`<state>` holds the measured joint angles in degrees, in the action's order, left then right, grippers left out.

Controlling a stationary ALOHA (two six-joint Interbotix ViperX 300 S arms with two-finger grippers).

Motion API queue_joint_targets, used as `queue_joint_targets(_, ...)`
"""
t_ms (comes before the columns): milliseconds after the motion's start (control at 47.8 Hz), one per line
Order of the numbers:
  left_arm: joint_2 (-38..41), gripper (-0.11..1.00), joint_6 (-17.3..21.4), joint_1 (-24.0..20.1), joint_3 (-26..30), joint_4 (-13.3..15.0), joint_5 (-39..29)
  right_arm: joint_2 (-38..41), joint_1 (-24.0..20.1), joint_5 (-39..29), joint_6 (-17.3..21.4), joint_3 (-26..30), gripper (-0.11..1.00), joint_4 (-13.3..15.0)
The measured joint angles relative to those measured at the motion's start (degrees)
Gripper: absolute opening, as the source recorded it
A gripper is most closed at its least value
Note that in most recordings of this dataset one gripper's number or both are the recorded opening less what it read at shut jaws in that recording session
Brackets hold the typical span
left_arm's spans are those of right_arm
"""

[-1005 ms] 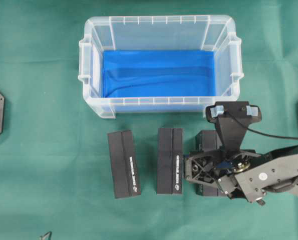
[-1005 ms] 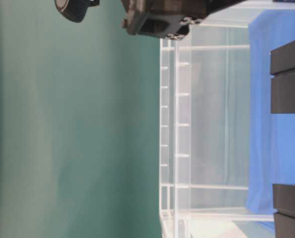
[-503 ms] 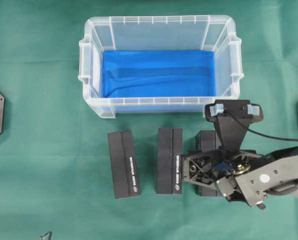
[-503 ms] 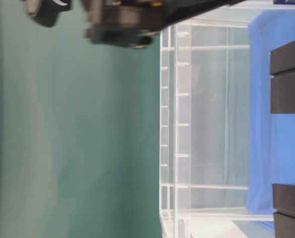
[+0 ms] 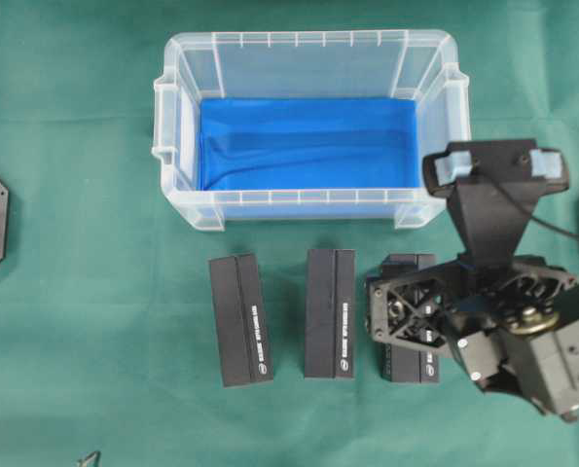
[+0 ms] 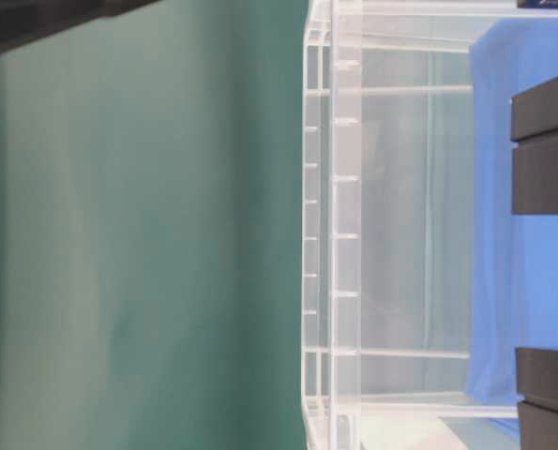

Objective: Take the box out of the case with the right arm.

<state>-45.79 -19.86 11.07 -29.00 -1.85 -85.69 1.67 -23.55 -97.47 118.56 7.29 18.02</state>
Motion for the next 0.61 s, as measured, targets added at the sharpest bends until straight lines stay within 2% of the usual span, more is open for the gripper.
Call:
queue_joint_targets(377, 0.00, 0.00, -0.09, 0.00, 0.00, 0.09, 0.00, -0.09, 0.35, -1.41, -0.62, 0.62, 0.87, 0.00)
queue_joint_targets(607, 0.00, 0.00, -0.35, 0.00, 0.00, 0.09, 0.00, -3.87, -1.23, -1.23, 0.88, -4.39, 0.87, -0.62)
